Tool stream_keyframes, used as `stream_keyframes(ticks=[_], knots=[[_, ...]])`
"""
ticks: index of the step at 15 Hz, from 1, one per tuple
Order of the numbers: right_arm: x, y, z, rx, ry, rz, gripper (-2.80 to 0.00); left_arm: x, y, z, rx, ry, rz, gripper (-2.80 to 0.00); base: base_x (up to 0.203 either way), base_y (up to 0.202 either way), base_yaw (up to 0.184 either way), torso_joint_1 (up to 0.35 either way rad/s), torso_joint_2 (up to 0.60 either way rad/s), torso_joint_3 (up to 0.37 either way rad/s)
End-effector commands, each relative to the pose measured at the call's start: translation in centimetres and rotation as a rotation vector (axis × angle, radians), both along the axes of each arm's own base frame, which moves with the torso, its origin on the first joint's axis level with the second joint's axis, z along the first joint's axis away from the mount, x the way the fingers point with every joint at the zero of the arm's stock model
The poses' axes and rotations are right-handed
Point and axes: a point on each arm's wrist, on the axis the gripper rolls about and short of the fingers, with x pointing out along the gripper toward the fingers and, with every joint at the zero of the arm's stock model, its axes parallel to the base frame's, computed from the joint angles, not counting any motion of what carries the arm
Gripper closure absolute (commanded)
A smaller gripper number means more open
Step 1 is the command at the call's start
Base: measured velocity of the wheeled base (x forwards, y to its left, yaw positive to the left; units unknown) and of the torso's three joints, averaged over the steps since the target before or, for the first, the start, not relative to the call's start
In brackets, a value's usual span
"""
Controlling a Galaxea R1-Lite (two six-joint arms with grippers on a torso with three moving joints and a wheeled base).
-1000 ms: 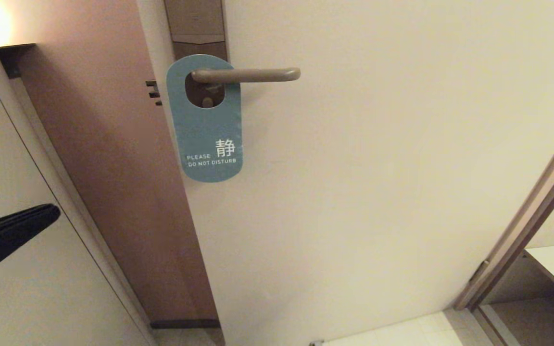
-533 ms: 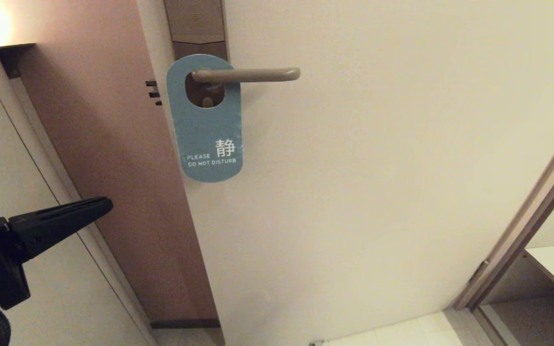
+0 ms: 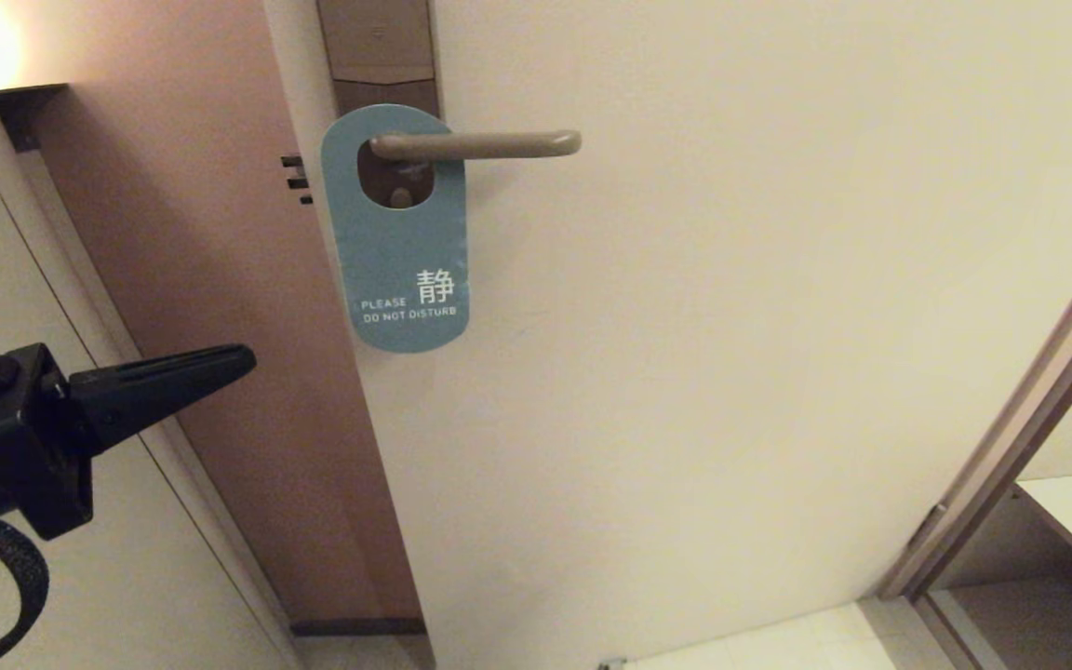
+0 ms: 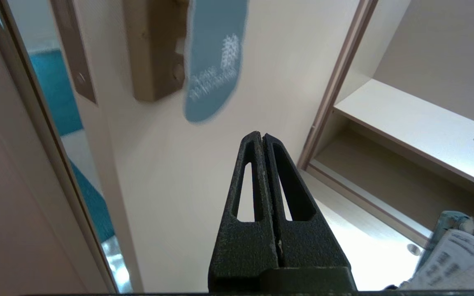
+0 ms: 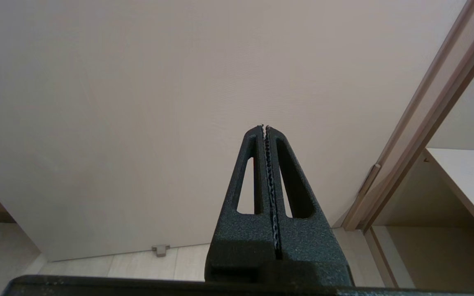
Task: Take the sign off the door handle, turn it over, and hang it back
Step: Take down the sign
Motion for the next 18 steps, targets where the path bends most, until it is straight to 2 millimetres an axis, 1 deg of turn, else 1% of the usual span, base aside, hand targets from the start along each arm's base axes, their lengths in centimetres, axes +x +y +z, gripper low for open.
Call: stream_keyframes(ticks=[1, 4, 5, 7, 10, 11, 14, 16, 18], knots=[[0.0, 0.0, 0.0, -0.001, 0.001, 0.001, 0.0, 1.5, 0.1, -0.3, 0.006, 0.018, -0.004, 0.0, 0.0, 0.0, 0.0, 0.0, 0.0, 0.0], [0.0, 0.0, 0.0, -0.001, 0.001, 0.001, 0.0, 3.3, 0.7, -0.5, 0.019, -0.018, -0.122, 0.0, 0.0, 0.0, 0.0, 0.0, 0.0, 0.0], [0.0, 0.0, 0.0, -0.001, 0.001, 0.001, 0.0, 3.9, 0.9, -0.3, 0.019, -0.027, -0.149, 0.0, 0.0, 0.0, 0.0, 0.0, 0.0, 0.0], [0.0, 0.0, 0.0, -0.001, 0.001, 0.001, 0.0, 5.4, 0.9, 0.0, 0.019, -0.031, -0.175, 0.0, 0.0, 0.0, 0.0, 0.0, 0.0, 0.0], [0.0, 0.0, 0.0, -0.001, 0.001, 0.001, 0.0, 7.0, 0.9, 0.1, 0.02, -0.03, -0.18, 0.0, 0.0, 0.0, 0.0, 0.0, 0.0, 0.0], [0.0, 0.0, 0.0, -0.001, 0.001, 0.001, 0.0, 7.3, 0.9, 0.0, 0.021, -0.029, -0.183, -2.8, 0.0, 0.0, 0.0, 0.0, 0.0, 0.0], [0.0, 0.0, 0.0, -0.001, 0.001, 0.001, 0.0, 7.8, 0.9, 0.0, 0.022, -0.05, -0.19, -2.8, 0.0, 0.0, 0.0, 0.0, 0.0, 0.0], [0.0, 0.0, 0.0, -0.001, 0.001, 0.001, 0.0, 7.8, 0.8, 0.1, 0.025, -0.061, -0.197, -2.8, 0.0, 0.0, 0.0, 0.0, 0.0, 0.0], [0.0, 0.0, 0.0, -0.001, 0.001, 0.0, 0.0, 7.8, 0.8, 0.3, 0.026, -0.067, -0.255, -2.8, 0.0, 0.0, 0.0, 0.0, 0.0, 0.0]])
